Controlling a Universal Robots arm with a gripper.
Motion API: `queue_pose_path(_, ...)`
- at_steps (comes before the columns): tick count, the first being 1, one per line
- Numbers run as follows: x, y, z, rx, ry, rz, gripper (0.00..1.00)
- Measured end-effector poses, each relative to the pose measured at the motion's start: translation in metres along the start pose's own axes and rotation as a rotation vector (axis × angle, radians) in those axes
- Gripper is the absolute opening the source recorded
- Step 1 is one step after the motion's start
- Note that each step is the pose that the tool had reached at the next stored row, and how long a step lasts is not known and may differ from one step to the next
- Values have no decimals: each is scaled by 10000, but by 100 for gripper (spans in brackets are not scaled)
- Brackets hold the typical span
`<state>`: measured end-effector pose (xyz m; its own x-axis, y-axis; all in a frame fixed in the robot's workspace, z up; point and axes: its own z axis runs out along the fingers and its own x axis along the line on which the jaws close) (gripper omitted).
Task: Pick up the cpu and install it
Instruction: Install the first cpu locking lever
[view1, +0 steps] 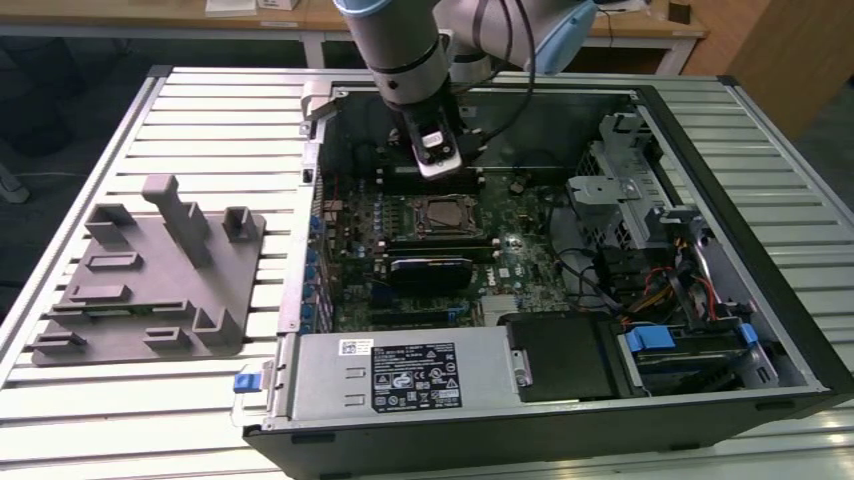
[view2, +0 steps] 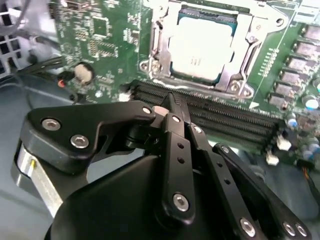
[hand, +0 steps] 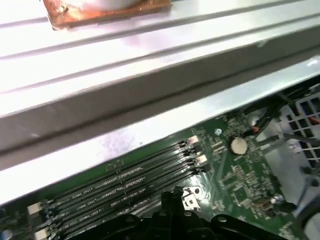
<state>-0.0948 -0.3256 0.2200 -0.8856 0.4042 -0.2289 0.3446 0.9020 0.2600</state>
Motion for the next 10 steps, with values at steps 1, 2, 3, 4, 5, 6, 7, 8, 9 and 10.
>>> queue_pose_path(1, -8, 9, -33, 2, -2, 4, 11)
queue_pose_path(2, -15, 17, -59, 5, -4, 7, 11)
queue_pose_path(3, -18, 21, -75, 13, -8, 13, 11)
queue_pose_path(4, -20, 23, -80, 31, -17, 15, 11)
queue_pose_path(5, -20, 24, -82, 63, -33, 13, 11)
queue_pose_path(6, -22, 25, -83, 102, -47, 8, 11)
queue_pose_path(7, -24, 28, -83, 151, -64, 0, 11)
queue_pose_path(8, -27, 31, -84, 225, -88, -9, 11)
queue_pose_path(9, -33, 34, -85, 306, -106, -20, 11)
queue_pose_path(10, -39, 38, -89, 416, -116, -42, 11)
